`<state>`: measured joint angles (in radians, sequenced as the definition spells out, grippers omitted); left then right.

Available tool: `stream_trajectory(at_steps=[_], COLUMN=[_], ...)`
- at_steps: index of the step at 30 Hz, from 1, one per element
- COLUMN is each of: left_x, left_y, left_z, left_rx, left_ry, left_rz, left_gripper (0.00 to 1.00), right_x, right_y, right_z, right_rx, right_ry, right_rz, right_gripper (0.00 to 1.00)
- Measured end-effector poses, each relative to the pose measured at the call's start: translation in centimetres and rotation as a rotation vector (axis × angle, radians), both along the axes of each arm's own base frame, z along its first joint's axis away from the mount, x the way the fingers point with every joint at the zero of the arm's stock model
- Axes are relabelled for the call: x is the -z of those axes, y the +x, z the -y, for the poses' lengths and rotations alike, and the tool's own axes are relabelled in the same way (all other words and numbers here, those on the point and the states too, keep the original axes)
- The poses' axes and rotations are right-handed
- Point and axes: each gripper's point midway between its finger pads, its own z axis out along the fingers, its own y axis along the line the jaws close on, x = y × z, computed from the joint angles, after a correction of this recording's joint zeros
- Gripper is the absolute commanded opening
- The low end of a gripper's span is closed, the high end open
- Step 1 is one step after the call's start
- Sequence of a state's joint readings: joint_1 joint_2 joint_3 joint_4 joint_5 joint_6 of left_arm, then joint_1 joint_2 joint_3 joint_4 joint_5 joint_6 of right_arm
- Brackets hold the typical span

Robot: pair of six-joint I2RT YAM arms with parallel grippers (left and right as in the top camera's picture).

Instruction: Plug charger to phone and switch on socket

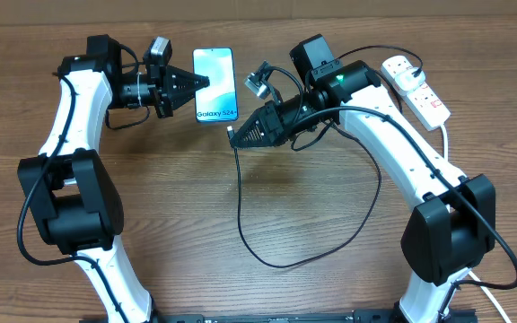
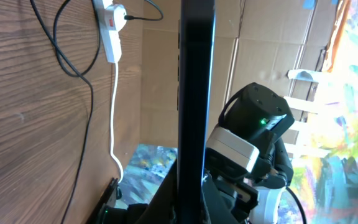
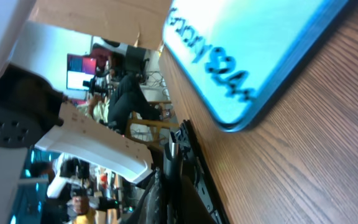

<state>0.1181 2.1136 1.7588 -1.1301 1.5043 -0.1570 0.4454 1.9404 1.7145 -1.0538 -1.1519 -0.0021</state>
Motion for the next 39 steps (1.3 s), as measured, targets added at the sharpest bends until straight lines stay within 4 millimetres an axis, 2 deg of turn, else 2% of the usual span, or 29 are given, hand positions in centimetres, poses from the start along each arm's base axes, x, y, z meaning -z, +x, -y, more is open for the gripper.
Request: stream_trajectory(at_steps=[4,10,15,21,32,39], left_x=[-0.1,-0.1,-0.2,-0.2,-0.3,-0.3], left_y=[0.0,0.0,0.0,0.0,0.2,0.3], left_z=[0.0,0.0,0.0,0.0,-0.1,-0.1], left_rx=[0.001,0.001,-0.001,-0.001,-0.002,-0.003], left_ry=[-0.008,-0.008,-0.013,-0.015,-0.015,-0.016], left_rz=[0.001,0.000,-0.021,-0.028,-0.002,-0.006], left_gripper=[0.04,0.04,0.04,0.04,0.04,0.04], right_x=[0.2,-0.2,-0.4,0.4,0.3,0.1], right_y=[0.3,1.1,0.7,0.6,1.6,1.9], right_z=[-0.1,-1.3,-2.2,-3.0,-3.2,-2.6], right_rx=[0.023,0.048,0.048,0.082,0.127,0.135], right_ry=[-0.024,-0.011,-0.015,-0.073,-0.081,-0.068], right_rz=[-0.018,-0.006,-0.031,-0.052,-0.060,-0.084], right_gripper=[0.04,0.04,0.04,0.04,0.04,0.04])
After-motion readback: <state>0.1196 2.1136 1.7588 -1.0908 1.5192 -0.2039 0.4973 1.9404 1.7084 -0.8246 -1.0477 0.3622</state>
